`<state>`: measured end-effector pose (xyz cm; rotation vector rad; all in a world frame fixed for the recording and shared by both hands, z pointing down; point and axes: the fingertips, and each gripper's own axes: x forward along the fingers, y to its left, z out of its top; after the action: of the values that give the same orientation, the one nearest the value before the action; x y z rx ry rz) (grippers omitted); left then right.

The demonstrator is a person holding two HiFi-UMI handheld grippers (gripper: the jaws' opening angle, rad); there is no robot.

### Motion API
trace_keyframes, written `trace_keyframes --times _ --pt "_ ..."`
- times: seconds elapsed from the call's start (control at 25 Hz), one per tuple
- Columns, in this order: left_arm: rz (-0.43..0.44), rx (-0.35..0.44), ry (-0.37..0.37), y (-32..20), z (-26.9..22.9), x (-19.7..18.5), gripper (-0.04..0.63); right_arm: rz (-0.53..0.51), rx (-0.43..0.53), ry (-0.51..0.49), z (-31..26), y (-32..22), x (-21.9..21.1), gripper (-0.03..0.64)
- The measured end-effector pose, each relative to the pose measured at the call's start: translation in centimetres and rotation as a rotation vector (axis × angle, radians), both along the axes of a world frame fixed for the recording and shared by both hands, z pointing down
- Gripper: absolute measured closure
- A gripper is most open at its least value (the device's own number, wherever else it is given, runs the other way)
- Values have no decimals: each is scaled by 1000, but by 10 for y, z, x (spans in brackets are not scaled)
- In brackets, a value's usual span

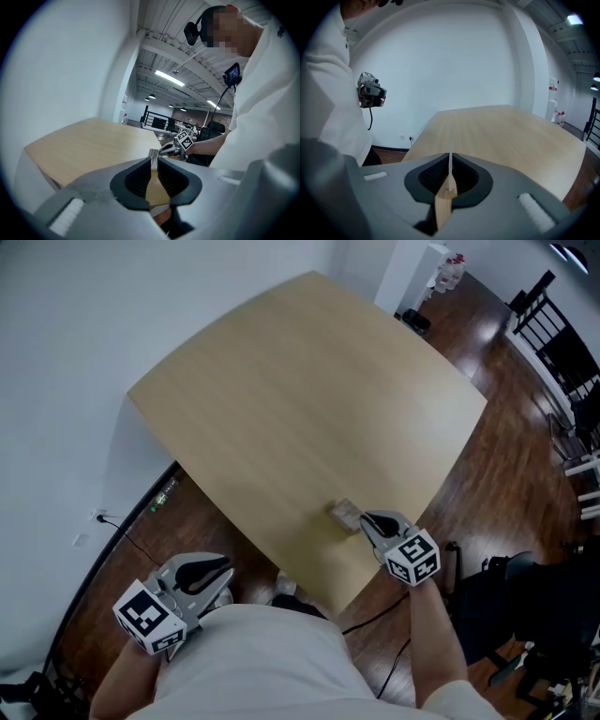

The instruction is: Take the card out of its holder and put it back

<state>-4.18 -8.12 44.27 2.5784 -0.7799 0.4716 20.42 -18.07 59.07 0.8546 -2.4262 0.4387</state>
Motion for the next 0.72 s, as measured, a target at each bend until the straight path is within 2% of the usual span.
trace_keyframes --times 0.12,0.24,0.4,0.72 --pt "13 -1 2 5 -1 -2 546 31 7 4 -2 1 0 594" --pt "37 -5 -1 11 -2 -4 546 87 35 -5 -12 1 4 519" --pt "82 -8 -4 18 -1 -11 547 172 83 22 -29 12 9 481" --pt "216 51 39 41 -17 -18 546 346 148 29 -75 88 -2 476"
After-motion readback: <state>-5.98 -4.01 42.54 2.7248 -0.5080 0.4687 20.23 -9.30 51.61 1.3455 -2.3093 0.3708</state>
